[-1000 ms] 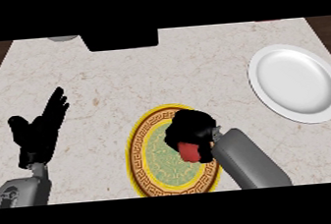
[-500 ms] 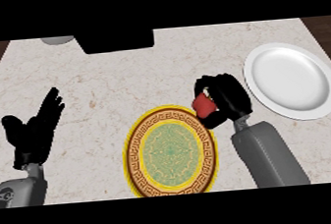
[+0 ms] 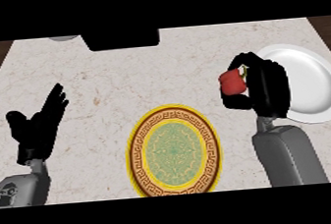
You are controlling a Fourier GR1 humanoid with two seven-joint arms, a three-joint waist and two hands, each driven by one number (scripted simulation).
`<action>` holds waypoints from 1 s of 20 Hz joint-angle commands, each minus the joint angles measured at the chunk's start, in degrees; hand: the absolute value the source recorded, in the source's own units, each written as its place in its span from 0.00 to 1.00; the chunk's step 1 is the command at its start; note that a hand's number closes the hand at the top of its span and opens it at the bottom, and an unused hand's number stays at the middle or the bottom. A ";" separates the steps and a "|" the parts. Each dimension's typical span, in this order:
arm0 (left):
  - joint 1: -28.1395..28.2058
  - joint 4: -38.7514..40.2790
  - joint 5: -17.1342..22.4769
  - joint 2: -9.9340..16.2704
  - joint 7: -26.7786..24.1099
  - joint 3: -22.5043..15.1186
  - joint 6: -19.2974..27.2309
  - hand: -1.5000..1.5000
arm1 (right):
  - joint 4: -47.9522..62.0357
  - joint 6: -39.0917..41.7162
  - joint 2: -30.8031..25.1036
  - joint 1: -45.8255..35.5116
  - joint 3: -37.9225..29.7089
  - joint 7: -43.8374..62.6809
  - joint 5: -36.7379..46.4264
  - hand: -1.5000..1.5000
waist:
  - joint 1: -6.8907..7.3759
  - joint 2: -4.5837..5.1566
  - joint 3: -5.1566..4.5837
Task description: Pick the bell pepper from the plate and place it in the plate
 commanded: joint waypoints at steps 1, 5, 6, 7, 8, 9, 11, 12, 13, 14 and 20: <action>-0.26 1.42 0.86 0.64 -1.66 0.86 -2.23 0.50 | -3.30 0.54 -2.66 0.55 -6.62 1.63 -4.68 1.00 | 0.61 0.26 0.02; -1.49 1.43 0.55 0.17 -0.23 1.39 -1.86 0.50 | 3.60 -3.46 -5.12 -0.62 -11.66 -2.17 -9.18 1.00 | 1.05 0.37 0.03; 2.36 -1.80 -0.03 -0.19 -1.49 0.28 -1.83 0.50 | 3.82 -2.36 -8.41 0.40 -15.03 -5.23 -13.16 1.00 | 1.19 0.34 0.05; -1.89 -0.03 -0.53 0.48 1.46 0.65 -1.19 0.50 | 3.81 1.40 -11.12 -3.61 -16.81 -2.71 -13.46 1.00 | 0.98 0.36 0.04; -4.10 3.53 -0.05 -0.38 -0.21 0.98 -1.76 0.50 | 8.04 -3.85 -9.93 -1.17 -16.85 -5.61 -12.99 1.00 | 0.90 0.46 0.04; -1.22 0.23 -0.34 -0.76 0.16 0.08 -1.50 0.50 | 8.57 -1.12 -13.86 -2.70 -20.31 -6.66 -16.25 1.00 | 1.09 0.40 0.05; -0.59 1.22 -1.47 -1.40 -0.78 0.22 -0.44 0.50 | 12.16 -1.81 -15.50 -1.23 -21.26 -10.30 -18.10 1.00 | 1.11 0.38 0.04; -3.69 3.00 -0.28 0.19 -1.15 2.20 -1.68 0.50 | 18.49 -3.35 -16.31 -5.48 -21.92 -10.99 -17.72 1.00 | 1.31 0.49 0.04; 0.33 -1.46 -0.57 -1.22 0.99 0.41 -1.33 0.50 | 17.93 -3.55 -17.19 -2.66 -21.95 -12.89 -18.15 1.00 | 1.32 0.36 0.05; -1.63 3.72 -0.29 -1.19 -3.25 1.86 -1.80 0.50 | 20.81 -1.60 -19.56 -4.38 -23.14 -14.30 -19.70 1.00 | 1.21 0.46 0.04; -2.13 -0.66 -0.85 -1.08 2.22 0.64 -1.30 0.50 | 38.47 3.53 -25.80 -9.59 -24.17 -19.70 -20.20 1.00 | 2.01 0.61 0.09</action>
